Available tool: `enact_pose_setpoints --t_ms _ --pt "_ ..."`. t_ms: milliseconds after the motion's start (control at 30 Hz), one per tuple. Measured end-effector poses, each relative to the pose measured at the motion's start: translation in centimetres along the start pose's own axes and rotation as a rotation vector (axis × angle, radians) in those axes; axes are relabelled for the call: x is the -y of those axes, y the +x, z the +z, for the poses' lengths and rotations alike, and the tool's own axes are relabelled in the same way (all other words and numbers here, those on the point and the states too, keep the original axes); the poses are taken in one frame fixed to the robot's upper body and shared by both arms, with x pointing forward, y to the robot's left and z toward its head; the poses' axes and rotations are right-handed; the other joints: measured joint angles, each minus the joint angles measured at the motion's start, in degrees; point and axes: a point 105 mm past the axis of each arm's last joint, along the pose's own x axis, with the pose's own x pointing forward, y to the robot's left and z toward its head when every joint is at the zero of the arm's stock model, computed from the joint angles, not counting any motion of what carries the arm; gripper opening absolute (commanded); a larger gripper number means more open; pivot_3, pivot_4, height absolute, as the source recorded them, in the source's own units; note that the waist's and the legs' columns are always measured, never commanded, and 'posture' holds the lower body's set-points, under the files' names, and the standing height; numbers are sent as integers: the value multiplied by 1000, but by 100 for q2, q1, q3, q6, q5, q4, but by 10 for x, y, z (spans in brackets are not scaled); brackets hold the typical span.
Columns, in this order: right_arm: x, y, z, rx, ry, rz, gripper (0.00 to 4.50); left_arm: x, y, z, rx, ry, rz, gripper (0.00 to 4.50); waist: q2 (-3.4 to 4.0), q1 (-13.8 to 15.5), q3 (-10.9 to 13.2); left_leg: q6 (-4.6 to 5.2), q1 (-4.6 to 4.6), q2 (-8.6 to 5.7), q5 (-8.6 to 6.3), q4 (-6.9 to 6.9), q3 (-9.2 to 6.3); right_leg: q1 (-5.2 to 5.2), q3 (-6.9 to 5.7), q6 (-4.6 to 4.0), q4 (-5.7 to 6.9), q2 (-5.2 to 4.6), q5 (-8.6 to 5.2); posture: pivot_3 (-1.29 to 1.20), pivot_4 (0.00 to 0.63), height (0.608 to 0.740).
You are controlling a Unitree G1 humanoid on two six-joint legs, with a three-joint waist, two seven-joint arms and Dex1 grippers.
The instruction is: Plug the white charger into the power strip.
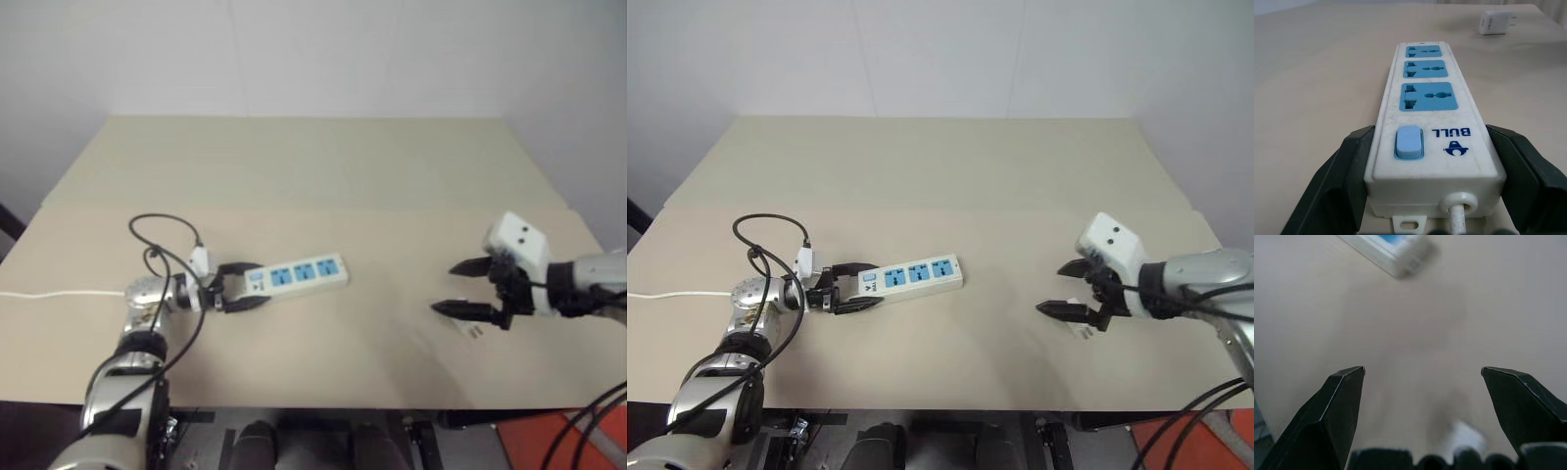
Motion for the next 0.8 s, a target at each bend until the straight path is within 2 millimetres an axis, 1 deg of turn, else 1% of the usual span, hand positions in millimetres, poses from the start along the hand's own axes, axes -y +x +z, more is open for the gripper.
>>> enact_pose_setpoints --t_ms 100,200,367,567,800 --pt "14 -2 3 -44 92 -53 4500 4 10 1 4 13 -35 3258 1 -7 0 0 -4 0 0 0 0 -6 0 0 1 0 0 0 150 740" --pt "17 0 7 -94 132 -50 4500 7 17 2 8 25 -60 3258 2 -4 -1 0 -13 1 0 0 0 -12 0 0 -2 0 0 0 150 740" --pt "18 11 6 -209 143 -47 4500 11 21 3 2 33 -105 3258 3 7 -1 0 -23 -1 0 0 0 -20 -2 0 -6 -3 0 0 150 740" --pt "14 19 -6 -342 157 -24 4500 18 29 7 -1 54 -180 3258 3 11 -1 0 -30 -1 0 0 0 -24 -4 0 -11 -5 0 0 150 740" --pt "23 23 -21 -391 249 -53 4500 25 33 7 5 48 -222 3258 3 0 -1 0 -29 0 0 0 0 -25 -4 0 -9 -5 0 0 150 740"
